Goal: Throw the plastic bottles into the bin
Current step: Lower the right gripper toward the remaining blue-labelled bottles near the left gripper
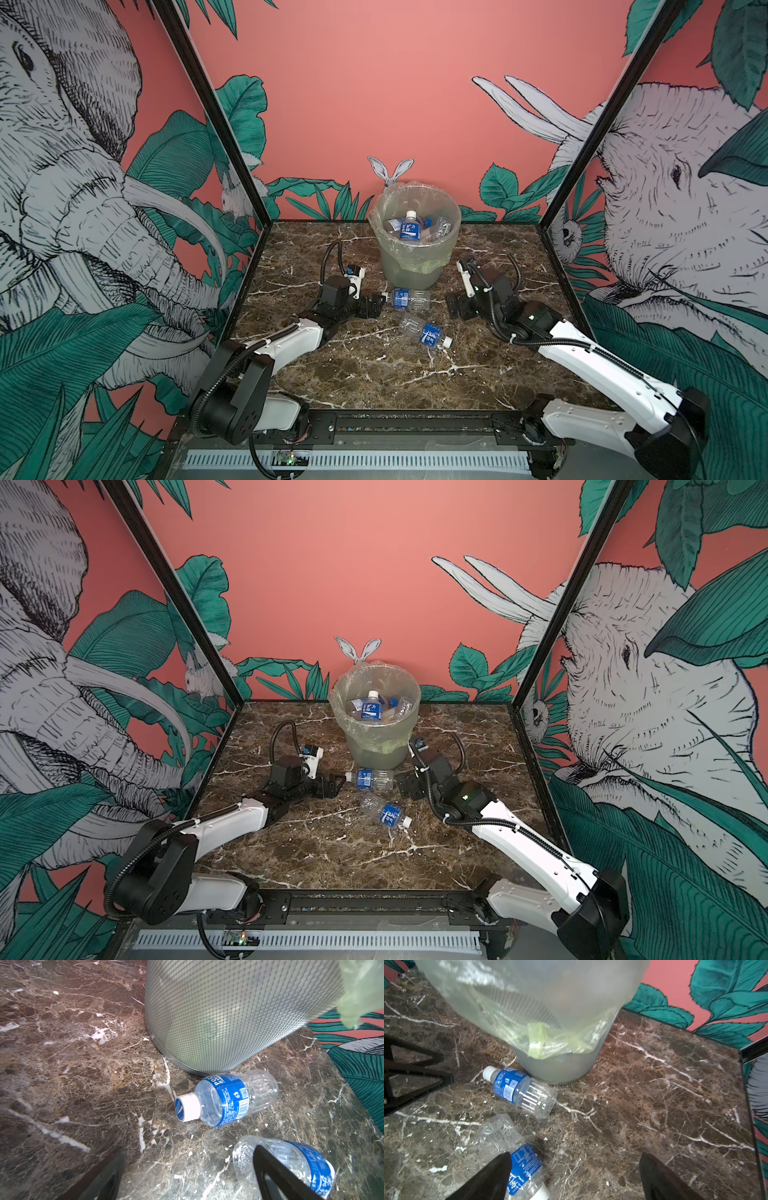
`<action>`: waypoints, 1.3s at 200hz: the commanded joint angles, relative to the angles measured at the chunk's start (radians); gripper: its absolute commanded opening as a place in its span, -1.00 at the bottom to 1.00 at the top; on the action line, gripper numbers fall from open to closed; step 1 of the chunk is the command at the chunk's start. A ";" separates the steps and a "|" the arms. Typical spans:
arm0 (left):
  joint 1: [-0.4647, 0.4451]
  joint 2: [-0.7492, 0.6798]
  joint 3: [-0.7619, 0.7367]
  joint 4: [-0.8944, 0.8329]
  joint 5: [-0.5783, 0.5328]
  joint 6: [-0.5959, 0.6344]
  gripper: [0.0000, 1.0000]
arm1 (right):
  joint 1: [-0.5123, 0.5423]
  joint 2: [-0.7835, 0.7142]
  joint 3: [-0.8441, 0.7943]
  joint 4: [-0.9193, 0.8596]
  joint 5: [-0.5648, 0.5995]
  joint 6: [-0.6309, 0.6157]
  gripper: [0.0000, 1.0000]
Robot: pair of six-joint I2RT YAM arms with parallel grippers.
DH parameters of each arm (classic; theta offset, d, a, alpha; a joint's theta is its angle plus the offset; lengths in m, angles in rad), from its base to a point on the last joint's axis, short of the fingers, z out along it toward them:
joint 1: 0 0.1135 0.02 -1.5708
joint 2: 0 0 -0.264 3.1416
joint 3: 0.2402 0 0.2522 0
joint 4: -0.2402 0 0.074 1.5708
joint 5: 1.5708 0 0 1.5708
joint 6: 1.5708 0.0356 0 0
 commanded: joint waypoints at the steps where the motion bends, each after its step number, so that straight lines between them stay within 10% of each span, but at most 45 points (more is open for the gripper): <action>1: 0.004 -0.029 -0.007 0.006 0.002 0.012 0.93 | 0.038 0.011 -0.024 0.041 -0.028 0.022 0.94; 260: -0.071 0.020 0.041 0.039 0.149 0.070 0.95 | 0.201 0.508 0.050 0.131 -0.126 -0.058 0.87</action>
